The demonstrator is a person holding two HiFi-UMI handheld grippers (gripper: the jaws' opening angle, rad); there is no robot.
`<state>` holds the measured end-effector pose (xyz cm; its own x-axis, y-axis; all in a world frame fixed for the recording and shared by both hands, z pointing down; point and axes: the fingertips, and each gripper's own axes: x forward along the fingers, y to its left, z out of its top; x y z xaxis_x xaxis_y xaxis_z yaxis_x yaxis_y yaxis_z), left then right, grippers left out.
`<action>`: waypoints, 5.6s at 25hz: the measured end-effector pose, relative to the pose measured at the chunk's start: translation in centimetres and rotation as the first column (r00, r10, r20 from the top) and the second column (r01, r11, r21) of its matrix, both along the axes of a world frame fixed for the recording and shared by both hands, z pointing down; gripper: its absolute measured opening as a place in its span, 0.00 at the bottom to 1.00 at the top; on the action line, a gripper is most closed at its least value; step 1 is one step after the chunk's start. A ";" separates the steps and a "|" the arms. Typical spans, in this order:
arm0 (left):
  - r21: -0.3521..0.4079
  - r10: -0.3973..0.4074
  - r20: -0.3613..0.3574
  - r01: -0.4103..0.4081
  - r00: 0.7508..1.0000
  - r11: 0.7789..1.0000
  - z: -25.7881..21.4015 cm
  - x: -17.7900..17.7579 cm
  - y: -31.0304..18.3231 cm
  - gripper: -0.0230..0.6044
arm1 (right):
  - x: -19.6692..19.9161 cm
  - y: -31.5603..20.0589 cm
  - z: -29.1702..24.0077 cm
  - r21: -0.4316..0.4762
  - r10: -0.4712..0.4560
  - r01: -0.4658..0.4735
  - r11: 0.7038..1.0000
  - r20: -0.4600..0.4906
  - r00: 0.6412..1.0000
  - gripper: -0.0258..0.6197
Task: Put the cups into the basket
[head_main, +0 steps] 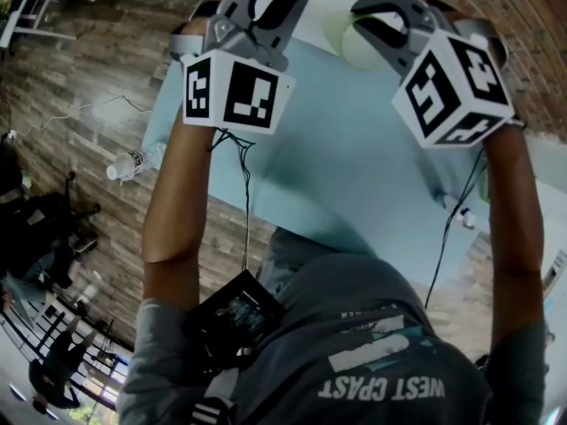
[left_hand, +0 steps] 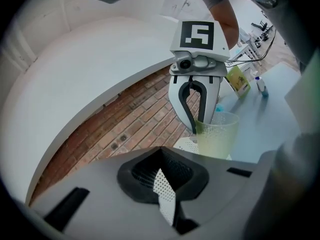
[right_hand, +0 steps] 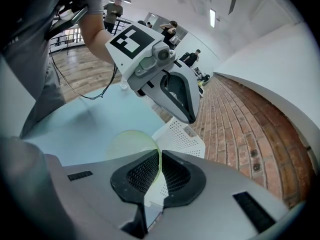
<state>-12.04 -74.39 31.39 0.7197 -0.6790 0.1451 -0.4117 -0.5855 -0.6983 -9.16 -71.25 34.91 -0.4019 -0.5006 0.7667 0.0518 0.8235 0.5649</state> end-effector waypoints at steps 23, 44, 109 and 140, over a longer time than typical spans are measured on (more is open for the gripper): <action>-0.033 0.010 0.087 -0.007 0.996 0.999 4.0 1.5 -7.1 0.04 | -0.1 -10.1 5.2 -0.069 0.039 -0.040 0.997 -0.020 0.999 0.09; -0.140 0.023 0.203 0.006 0.979 0.990 11.4 2.6 -9.6 0.04 | 0.0 -12.4 18.2 -0.298 -0.002 -0.027 0.954 -0.097 0.995 0.09; -0.004 -0.110 0.176 0.113 0.978 0.994 -0.2 -1.6 1.4 0.04 | -6.5 0.9 3.5 0.109 -0.147 0.157 0.982 -0.097 0.984 0.11; -0.042 -0.078 0.011 0.079 0.997 0.996 -7.8 2.4 22.1 0.04 | -2.8 26.4 -8.4 0.054 -0.131 0.121 0.991 0.531 0.837 0.06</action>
